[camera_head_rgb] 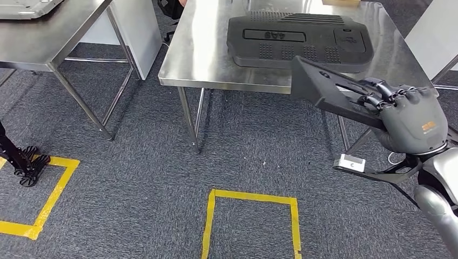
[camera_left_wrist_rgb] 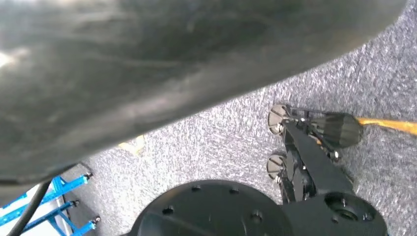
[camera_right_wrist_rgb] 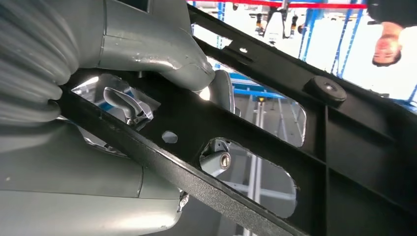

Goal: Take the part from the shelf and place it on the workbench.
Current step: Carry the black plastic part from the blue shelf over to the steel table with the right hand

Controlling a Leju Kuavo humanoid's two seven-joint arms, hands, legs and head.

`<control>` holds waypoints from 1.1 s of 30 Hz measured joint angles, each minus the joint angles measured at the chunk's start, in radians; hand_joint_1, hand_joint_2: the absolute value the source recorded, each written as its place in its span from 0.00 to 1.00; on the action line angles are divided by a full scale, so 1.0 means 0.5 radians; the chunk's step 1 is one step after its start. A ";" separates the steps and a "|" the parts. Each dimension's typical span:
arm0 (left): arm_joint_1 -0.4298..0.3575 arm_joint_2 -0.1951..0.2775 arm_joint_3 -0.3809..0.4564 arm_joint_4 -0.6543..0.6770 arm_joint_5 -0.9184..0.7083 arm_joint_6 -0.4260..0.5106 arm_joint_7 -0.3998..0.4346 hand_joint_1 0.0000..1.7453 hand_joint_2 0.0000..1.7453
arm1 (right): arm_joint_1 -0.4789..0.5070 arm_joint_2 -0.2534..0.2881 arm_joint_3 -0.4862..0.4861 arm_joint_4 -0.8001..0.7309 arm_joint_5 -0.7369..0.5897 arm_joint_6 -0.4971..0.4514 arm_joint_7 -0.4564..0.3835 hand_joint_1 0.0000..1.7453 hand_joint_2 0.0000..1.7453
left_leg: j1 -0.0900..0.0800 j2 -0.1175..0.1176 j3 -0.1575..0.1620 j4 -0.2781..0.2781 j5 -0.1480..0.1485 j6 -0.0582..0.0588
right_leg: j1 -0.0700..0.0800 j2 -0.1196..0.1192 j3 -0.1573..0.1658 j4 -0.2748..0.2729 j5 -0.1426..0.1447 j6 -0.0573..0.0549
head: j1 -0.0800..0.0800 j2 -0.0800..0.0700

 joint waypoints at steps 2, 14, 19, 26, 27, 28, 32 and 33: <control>0.000 0.002 -0.005 -0.005 0.000 0.000 0.002 0.00 0.00 | -0.027 -0.003 0.005 0.011 -0.003 0.009 0.003 1.00 1.00 | 0.013 0.012 -0.101 0.219 -0.103 -0.029 | -0.012 -0.004 0.021 -0.004 -0.008 -0.020 | -0.005 0.000; -0.003 0.013 -0.035 -0.017 0.005 0.000 0.003 0.00 0.00 | -0.085 -0.015 0.051 0.060 -0.007 0.022 0.007 1.00 1.00 | 0.057 0.026 -0.009 -0.059 0.081 -0.027 | -0.024 -0.002 0.075 -0.005 -0.072 0.068 | -0.005 0.000; -0.003 0.018 -0.041 -0.023 0.007 0.001 0.004 0.00 0.00 | -0.096 -0.024 0.058 0.076 -0.006 0.022 0.014 1.00 1.00 | 0.051 0.020 0.007 -0.072 0.070 0.032 | -0.020 0.004 -0.238 0.519 -0.240 0.055 | 0.006 0.000; -0.003 0.017 -0.057 -0.027 0.007 0.000 0.005 0.00 0.00 | -0.099 -0.034 0.077 0.092 -0.006 0.021 0.017 1.00 1.00 | 0.031 -0.003 0.052 -0.070 0.023 0.009 | -0.003 0.004 -0.061 0.013 0.040 0.084 | 0.004 0.000; -0.003 0.017 -0.060 -0.027 0.007 0.000 0.005 0.00 0.00 | -0.099 -0.034 0.078 0.093 -0.006 0.021 0.017 1.00 1.00 | 0.028 -0.003 0.055 -0.073 0.017 0.001 | 0.003 0.006 -0.053 0.001 0.043 0.071 | 0.004 0.000; -0.003 0.017 -0.061 -0.027 0.007 0.000 0.006 0.00 0.00 | -0.099 -0.035 0.079 0.094 -0.006 0.021 0.017 1.00 1.00 | 0.030 -0.003 0.060 -0.077 0.012 -0.008 | 0.001 0.006 -0.049 -0.003 0.044 0.059 | 0.003 0.000; -0.002 0.020 -0.064 -0.027 0.008 -0.001 0.008 0.00 0.00 | -0.100 -0.039 0.080 0.098 -0.006 0.021 0.018 1.00 1.00 | 0.043 0.015 -0.032 0.133 -0.094 -0.048 | -0.029 0.003 -0.001 -0.023 0.030 0.004 | -0.004 0.000; -0.001 0.019 -0.065 -0.027 0.009 -0.001 0.009 0.00 0.00 | -0.100 -0.039 0.083 0.100 -0.005 0.021 0.018 1.00 1.00 | 0.047 0.020 -0.101 0.268 -0.148 -0.056 | -0.028 0.002 0.010 -0.023 0.022 -0.009 | -0.006 0.000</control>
